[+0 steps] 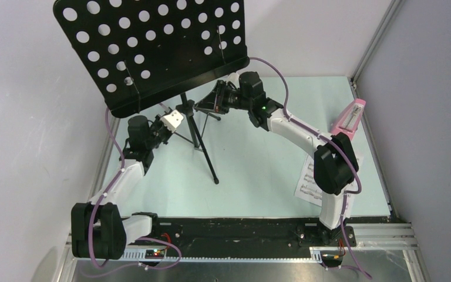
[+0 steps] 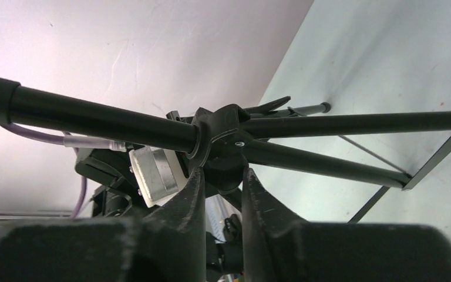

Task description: Set up the instrument practice props

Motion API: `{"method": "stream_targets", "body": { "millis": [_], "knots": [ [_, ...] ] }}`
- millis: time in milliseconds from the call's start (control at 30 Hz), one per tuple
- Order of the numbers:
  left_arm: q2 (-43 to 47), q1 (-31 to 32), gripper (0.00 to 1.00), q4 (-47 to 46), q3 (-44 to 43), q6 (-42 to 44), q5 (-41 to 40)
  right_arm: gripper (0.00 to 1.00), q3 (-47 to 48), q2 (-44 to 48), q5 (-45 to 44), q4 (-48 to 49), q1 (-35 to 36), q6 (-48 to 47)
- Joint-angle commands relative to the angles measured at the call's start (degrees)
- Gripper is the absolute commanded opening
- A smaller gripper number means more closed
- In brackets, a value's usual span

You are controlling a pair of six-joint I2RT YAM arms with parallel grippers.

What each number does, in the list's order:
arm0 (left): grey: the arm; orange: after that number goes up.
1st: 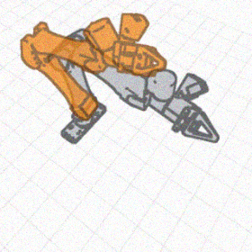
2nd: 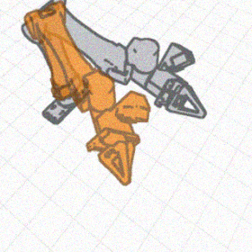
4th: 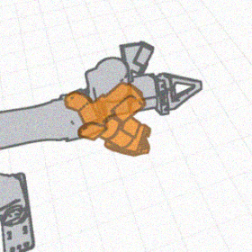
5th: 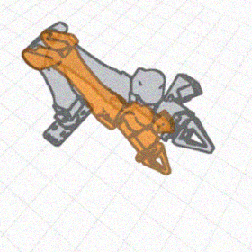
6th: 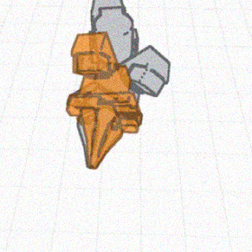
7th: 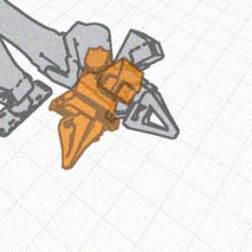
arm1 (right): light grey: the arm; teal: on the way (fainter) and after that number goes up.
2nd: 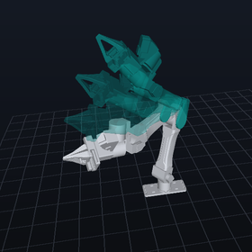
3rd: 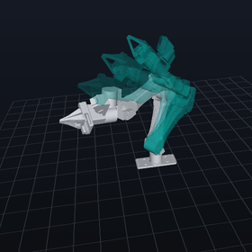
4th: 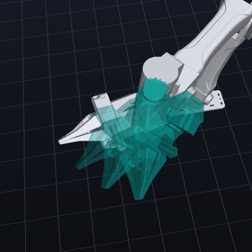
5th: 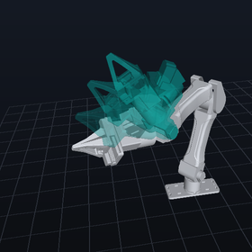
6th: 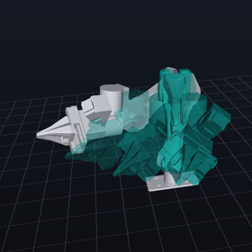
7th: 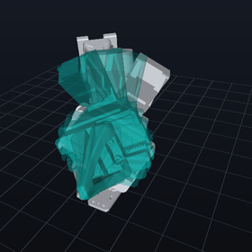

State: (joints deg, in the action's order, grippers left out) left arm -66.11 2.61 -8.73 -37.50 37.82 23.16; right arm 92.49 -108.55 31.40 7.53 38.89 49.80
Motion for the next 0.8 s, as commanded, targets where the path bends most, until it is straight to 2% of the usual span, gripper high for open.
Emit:
{"method": "stream_targets", "body": {
  "millis": [0, 133, 233, 300, 467, 533, 600, 633, 700, 767],
  "knots": [
    [0.49, 0.3, 0.0, -0.84, 1.08, 6.01, -0.13, 0.11, 4.61, -1.48, 3.69, -1.0, 0.02, 9.17],
    [0.54, 0.37, 0.0, -0.83, 1.4, 6.09, -0.24, 0.05, 5.38, -2.26, 7.25, -1.97, -0.37, 19.39],
    [0.51, 0.31, 0.0, -0.85, 1.69, 6.06, -0.23, 0.03, 5.03, -3.29, 9.43, -1.1, -0.36, 30.42],
    [0.66, 0.29, 0.0, -0.84, 1.79, 6.09, -0.31, 0.0, 4.01, -3.55, 10.63, 2.19, -0.15, 37.31],
    [0.64, 0.35, 0.0, -0.82, 1.82, 5.99, -0.26, 0.0, 0.1, -3.76, 11.29, 12.29, 1.26, 58.28],
    [0.55, 0.35, 0.0, -0.84, 1.88, 5.89, -0.08, 0.01, -0.53, -3.29, 10.62, 13.2, 1.85, 61.22],
    [0.5, 0.31, 0.0, -0.85, 1.96, 5.94, -0.12, 0.12, -0.73, -2.01, 8.75, 10.15, 2.23, 58.38],
    [0.46, 0.29, 0.0, -0.85, 1.98, 5.94, -0.22, 0.24, -0.47, -1.4, 7.88, 5.79, 2.19, 56.15],
    [0.45, 0.34, 0.0, -0.85, 2.03, 5.95, -0.34, 0.38, -1.48, 0.5, 4.92, 0.52, 1.86, 49.73],
    [0.52, 0.3, 0.0, -0.85, 2.02, 5.95, -0.35, 0.49, -3.75, 2.29, 0.26, -1.65, 1.31, 42.87]
  ]
}}
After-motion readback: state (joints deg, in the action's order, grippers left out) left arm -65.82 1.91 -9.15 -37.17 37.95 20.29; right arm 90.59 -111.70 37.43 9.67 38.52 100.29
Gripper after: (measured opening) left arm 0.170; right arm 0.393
